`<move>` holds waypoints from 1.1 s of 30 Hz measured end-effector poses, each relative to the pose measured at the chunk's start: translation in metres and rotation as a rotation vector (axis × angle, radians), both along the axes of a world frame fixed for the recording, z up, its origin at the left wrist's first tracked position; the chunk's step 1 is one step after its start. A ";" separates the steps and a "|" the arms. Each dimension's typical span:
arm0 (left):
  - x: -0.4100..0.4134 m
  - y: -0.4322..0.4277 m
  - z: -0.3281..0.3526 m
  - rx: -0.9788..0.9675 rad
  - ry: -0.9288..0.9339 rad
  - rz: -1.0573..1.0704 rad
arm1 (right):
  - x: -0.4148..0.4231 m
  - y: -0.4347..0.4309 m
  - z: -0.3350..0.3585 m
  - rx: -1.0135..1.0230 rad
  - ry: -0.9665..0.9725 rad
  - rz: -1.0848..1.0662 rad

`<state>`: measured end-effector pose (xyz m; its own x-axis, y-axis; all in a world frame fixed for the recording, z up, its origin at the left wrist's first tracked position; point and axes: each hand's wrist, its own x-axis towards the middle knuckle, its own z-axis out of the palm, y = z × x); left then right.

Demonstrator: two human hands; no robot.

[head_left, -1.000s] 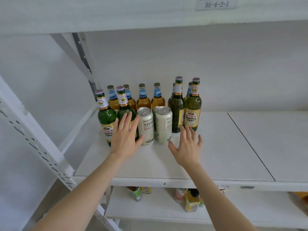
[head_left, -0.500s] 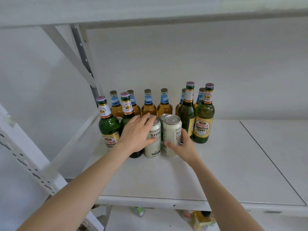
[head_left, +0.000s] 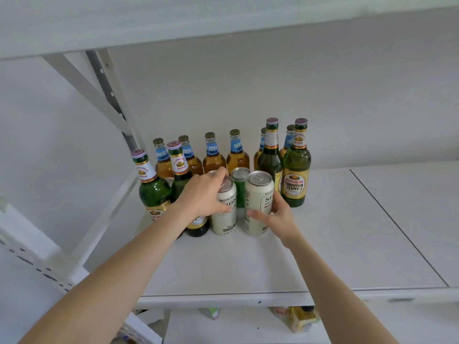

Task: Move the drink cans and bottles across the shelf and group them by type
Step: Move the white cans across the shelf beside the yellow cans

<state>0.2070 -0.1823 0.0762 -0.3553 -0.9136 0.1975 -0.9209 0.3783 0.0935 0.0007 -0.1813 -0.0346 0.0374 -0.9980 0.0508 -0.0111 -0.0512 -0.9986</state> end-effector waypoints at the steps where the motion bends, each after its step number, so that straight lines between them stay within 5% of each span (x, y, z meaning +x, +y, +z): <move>1: -0.001 0.001 -0.001 0.018 0.039 -0.001 | -0.001 0.003 0.000 0.007 -0.007 0.000; 33: -0.018 0.126 -0.016 0.099 0.858 0.003 | -0.051 0.129 0.033 0.005 -0.071 -0.135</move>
<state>0.1891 -0.0566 0.0601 -0.1176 -0.9416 0.3155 -0.5180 0.3292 0.7895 -0.0503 -0.0526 -0.0019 -0.1005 -0.9940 0.0434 0.0528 -0.0489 -0.9974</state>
